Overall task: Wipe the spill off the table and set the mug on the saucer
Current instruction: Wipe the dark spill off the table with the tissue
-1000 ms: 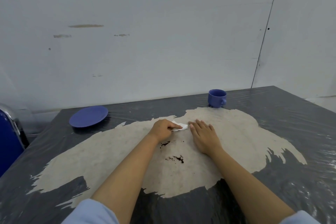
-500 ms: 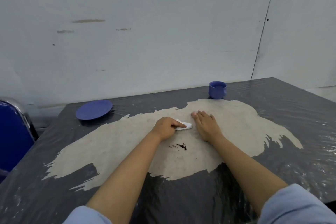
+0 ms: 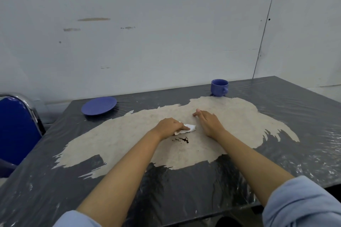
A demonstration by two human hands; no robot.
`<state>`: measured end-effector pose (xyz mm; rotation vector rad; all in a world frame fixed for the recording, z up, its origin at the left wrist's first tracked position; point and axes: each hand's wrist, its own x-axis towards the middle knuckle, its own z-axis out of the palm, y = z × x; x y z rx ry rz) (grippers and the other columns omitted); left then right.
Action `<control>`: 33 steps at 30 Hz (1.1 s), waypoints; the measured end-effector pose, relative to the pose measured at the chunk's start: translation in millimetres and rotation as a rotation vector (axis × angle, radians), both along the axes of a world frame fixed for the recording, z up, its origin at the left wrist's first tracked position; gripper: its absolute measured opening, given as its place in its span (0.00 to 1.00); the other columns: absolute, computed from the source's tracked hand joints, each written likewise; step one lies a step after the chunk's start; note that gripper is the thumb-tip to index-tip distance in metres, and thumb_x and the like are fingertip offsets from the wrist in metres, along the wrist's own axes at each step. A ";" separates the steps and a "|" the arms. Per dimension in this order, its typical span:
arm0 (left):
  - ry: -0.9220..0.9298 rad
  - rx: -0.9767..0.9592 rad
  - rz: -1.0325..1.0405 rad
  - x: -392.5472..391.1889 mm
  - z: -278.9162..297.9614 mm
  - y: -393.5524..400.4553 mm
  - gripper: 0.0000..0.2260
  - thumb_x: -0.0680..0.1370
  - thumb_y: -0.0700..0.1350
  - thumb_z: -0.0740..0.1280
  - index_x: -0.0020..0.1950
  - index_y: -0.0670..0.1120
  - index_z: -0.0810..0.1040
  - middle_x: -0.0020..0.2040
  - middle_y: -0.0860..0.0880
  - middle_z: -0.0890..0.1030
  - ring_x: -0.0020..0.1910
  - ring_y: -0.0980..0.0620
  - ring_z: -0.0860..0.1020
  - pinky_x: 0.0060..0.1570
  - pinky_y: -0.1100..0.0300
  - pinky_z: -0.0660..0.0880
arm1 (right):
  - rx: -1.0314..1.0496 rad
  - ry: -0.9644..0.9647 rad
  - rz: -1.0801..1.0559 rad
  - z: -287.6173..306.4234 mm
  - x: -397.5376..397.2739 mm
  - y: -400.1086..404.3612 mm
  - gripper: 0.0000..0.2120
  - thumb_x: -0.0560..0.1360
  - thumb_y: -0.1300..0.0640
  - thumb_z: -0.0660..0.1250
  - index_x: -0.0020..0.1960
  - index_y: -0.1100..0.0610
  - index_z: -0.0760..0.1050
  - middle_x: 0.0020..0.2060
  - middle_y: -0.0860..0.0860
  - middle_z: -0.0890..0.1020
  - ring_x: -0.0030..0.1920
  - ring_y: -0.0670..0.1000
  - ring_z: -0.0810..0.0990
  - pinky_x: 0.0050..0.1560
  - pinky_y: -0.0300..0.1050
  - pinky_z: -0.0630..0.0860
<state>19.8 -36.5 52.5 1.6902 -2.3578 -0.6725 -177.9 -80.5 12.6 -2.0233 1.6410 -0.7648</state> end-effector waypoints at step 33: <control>0.051 0.027 0.009 -5.0 9.8 10.6 0.18 0.63 0.46 0.79 0.53 0.50 0.86 0.54 0.53 0.85 0.51 0.56 0.81 0.48 0.63 0.75 | -0.044 0.175 -0.008 -14.6 -2.2 -1.9 0.27 0.83 0.43 0.41 0.73 0.52 0.68 0.74 0.51 0.69 0.75 0.51 0.63 0.77 0.54 0.53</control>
